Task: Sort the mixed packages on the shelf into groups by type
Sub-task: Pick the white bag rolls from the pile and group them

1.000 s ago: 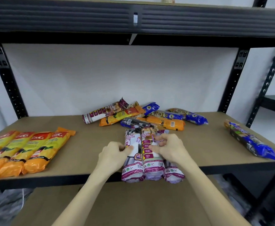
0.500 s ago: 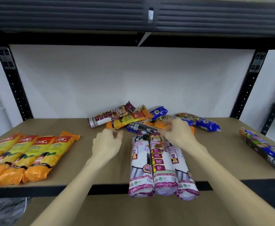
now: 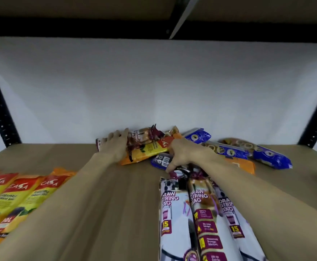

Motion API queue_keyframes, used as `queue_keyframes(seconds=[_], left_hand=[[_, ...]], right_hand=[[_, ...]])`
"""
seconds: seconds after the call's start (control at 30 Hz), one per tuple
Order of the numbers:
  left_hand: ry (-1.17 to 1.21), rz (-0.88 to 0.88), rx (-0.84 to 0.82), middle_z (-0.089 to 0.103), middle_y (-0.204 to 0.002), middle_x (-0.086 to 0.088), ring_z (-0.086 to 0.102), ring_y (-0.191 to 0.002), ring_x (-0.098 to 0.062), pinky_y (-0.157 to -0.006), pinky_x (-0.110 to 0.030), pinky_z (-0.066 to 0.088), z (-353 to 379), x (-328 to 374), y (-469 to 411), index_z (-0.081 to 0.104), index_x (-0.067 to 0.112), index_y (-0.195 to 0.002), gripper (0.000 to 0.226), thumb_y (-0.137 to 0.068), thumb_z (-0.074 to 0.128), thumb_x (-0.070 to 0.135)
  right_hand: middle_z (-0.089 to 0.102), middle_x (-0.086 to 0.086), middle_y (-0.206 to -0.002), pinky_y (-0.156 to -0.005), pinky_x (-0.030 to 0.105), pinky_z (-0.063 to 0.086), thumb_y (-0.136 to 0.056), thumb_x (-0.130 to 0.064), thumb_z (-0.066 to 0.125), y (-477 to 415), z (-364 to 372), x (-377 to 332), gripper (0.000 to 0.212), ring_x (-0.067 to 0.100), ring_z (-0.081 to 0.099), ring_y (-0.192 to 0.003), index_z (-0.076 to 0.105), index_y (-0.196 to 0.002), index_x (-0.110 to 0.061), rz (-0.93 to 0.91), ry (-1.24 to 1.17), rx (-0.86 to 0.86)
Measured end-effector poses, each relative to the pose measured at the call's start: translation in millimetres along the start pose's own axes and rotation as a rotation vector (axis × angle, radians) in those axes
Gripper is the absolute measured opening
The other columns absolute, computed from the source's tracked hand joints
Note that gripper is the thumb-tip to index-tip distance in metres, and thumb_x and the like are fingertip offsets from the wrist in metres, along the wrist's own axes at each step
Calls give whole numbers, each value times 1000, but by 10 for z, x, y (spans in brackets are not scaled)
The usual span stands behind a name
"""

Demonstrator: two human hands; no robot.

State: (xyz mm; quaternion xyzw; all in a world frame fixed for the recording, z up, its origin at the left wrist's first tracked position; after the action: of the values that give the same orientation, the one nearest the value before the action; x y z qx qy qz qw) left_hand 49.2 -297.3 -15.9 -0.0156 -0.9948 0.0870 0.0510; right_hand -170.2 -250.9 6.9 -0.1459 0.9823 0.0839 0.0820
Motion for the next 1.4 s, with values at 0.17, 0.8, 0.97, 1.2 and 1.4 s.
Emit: queue_keyframes(seconds=[0.17, 0.8, 0.97, 1.2, 1.4], left_hand=[[-75, 103, -18, 45, -142, -13, 39, -132, -38, -108, -55, 33, -106, -93, -63, 27, 27, -150, 66, -93, 58, 36], [68, 114, 172, 65, -94, -10, 63, -88, -36, -67, -37, 42, -1135, 818, 1554, 51, 18, -111, 46, -81, 66, 50], [201, 151, 136, 64, -81, -1, 58, -75, -28, -68, -36, 48, -1492, 1468, 2070, 57, 21, -101, 39, -80, 66, 53], [241, 173, 18, 63, -89, -2, 61, -80, -24, -68, -33, 44, -1313, 2386, 2512, 58, 18, -97, 47, -79, 63, 61], [204, 78, 8, 64, -108, -11, 52, -109, -34, -75, -38, 38, -810, 2850, 2670, 57, 12, -105, 46, -85, 55, 53]], right_hand=[[62, 6, -112, -77, 31, 49, -70, -27, 85, -4, -61, 33, 60, 23, 59, -98, 56, -119, -8, -27, 17, -68], [56, 3, -102, -69, 31, 41, -58, -29, 91, 2606, 77, 1546, 62, 19, 55, -84, 48, -102, -27, 359, -479, 943], [60, 2, -94, -63, 33, 41, -70, -44, 74, 2724, 313, 1507, 38, 25, 60, -86, 54, -91, -19, 537, -229, 730], [62, 11, -116, -78, 39, 54, -72, -42, 77, 2448, 207, 1314, 59, 34, 61, -103, 54, -119, -16, 507, -187, 466], [67, 10, -111, -69, 35, 50, -70, -44, 78, 2822, 188, 1452, 62, 34, 64, -100, 53, -121, -18, 582, -246, 608]])
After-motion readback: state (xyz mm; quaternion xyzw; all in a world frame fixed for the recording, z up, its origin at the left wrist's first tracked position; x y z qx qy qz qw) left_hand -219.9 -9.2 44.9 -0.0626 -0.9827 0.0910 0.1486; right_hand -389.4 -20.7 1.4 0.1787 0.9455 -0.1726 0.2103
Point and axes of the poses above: each hand's wrist, its own y-axis away from the middle knuckle, its own z-axis out of the palm, x = y × z, the point moved 6 cm from there along -y, towards the middle knuckle
